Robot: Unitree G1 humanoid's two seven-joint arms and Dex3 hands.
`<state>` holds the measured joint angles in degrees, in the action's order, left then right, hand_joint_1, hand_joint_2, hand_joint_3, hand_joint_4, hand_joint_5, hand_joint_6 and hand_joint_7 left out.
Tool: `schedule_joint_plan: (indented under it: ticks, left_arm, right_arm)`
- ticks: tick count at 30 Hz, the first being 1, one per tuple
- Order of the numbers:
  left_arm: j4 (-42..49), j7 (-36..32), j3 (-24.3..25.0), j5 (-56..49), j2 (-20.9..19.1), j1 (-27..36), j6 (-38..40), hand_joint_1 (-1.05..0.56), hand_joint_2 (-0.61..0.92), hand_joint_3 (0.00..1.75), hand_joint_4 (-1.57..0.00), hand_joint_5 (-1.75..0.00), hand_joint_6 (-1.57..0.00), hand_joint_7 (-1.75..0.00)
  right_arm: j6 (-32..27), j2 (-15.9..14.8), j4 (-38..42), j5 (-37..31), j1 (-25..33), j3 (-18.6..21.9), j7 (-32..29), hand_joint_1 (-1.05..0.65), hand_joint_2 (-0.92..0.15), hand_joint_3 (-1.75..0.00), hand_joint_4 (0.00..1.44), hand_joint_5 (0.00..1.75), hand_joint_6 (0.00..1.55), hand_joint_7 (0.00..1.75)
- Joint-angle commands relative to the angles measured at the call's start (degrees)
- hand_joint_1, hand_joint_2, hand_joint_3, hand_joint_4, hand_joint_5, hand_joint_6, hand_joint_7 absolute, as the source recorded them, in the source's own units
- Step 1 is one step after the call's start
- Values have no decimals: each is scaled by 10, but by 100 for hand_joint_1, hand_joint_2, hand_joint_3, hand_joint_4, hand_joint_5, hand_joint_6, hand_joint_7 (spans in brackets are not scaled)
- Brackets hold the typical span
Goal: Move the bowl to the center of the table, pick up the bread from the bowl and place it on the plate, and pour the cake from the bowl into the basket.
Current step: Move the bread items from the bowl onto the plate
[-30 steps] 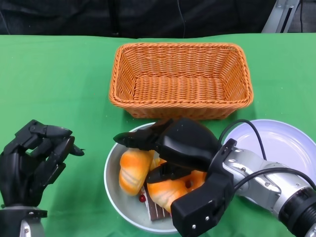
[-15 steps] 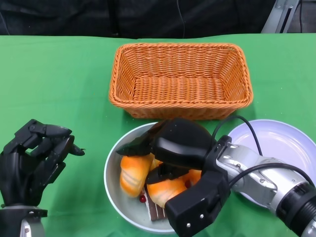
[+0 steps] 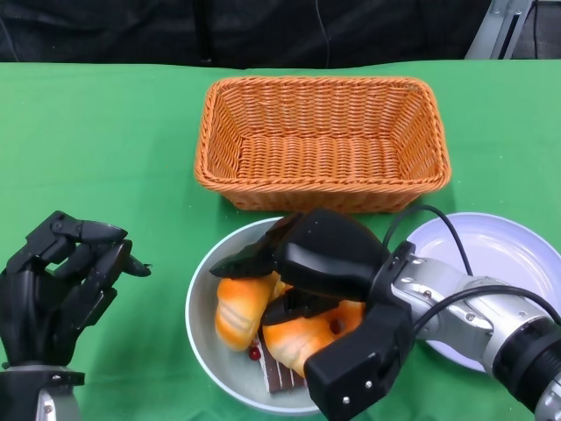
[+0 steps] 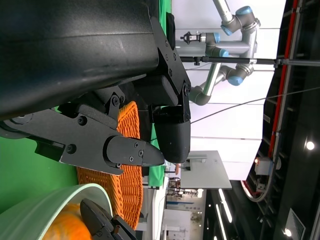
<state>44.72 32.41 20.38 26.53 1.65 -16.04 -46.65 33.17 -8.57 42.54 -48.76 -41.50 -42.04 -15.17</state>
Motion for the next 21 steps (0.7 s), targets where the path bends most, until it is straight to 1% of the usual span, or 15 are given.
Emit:
schedule_joint_plan:
  ticks: [1, 3, 5, 7, 9, 10, 12, 14, 15, 16, 17, 19, 21]
  left_arm:
    - [-1, -5, 2, -4, -9, 2, -5, -16, 92, 28, -88, -130, -88, -108]
    - [-2, -4, 2, -3, -7, 3, -4, -15, 92, 29, -88, -130, -88, -108]
    - [-3, -4, 2, -2, -7, 3, -3, -15, 92, 29, -88, -130, -87, -108]
    - [-2, -3, 2, -1, -6, 3, -3, -15, 92, 30, -88, -130, -87, -108]
    - [-2, -2, 2, -2, -6, 3, -4, -15, 92, 30, -88, -130, -87, -108]
    - [-3, -3, 1, -2, -6, 3, -4, -16, 92, 30, -88, -130, -87, -108]
    - [-3, -6, 1, -4, -6, 4, -4, -16, 92, 30, -88, -131, -87, -108]
    - [-3, -5, 0, -5, -6, 4, -5, -16, 92, 30, -87, -131, -88, -108]
    - [-3, -3, 0, -4, -6, 4, -5, -16, 92, 30, -87, -131, -87, -108]
    - [-2, -6, 0, -7, -7, 4, -6, -17, 92, 31, -87, -131, -87, -108]
    - [0, -8, 0, -9, -7, 4, -7, -17, 92, 31, -86, -131, -87, -108]
    - [1, -7, 1, -9, -8, 3, -7, -17, 92, 31, -86, -132, -86, -108]
    - [1, -2, 2, -5, -7, 3, -4, -17, 92, 30, -86, -132, -86, -108]
  right_arm:
    - [16, -8, 40, -26, 14, -20, -33, -33, -92, -3, 90, 66, 104, 2]
    - [26, -5, 53, -29, 11, -23, -60, -32, -92, -5, 78, 86, 106, 1]
    - [33, -3, 63, -33, 8, -27, -86, -31, -92, -8, 70, 97, 105, 1]
    - [37, -1, 72, -40, 6, -31, -111, -29, -92, -10, 64, 110, 108, 1]
    - [40, 2, 81, -42, 3, -34, -125, -29, -92, -7, 58, 119, 108, 1]
    - [42, 4, 86, -42, 2, -34, -131, -29, -92, -7, 57, 121, 106, 0]
    - [48, 7, 94, -38, 1, -33, -135, -27, -92, -9, 55, 122, 99, 0]
    - [51, 8, 98, -35, -1, -32, -131, -27, -92, -10, 53, 120, 99, 2]
    - [52, 9, 100, -34, -2, -31, -132, -26, -92, -12, 53, 116, 99, 2]
    - [54, 10, 101, -34, -2, -30, -134, -26, -92, -14, 53, 112, 99, 1]
    - [56, 11, 104, -32, -3, -28, -135, -24, -92, -15, 55, 108, 93, 1]
    - [57, 13, 107, -29, -3, -25, -141, -24, -92, -17, 58, 102, 92, 1]
    - [60, 16, 109, -20, -1, -16, -147, -23, -92, -17, 61, 103, 88, 0]
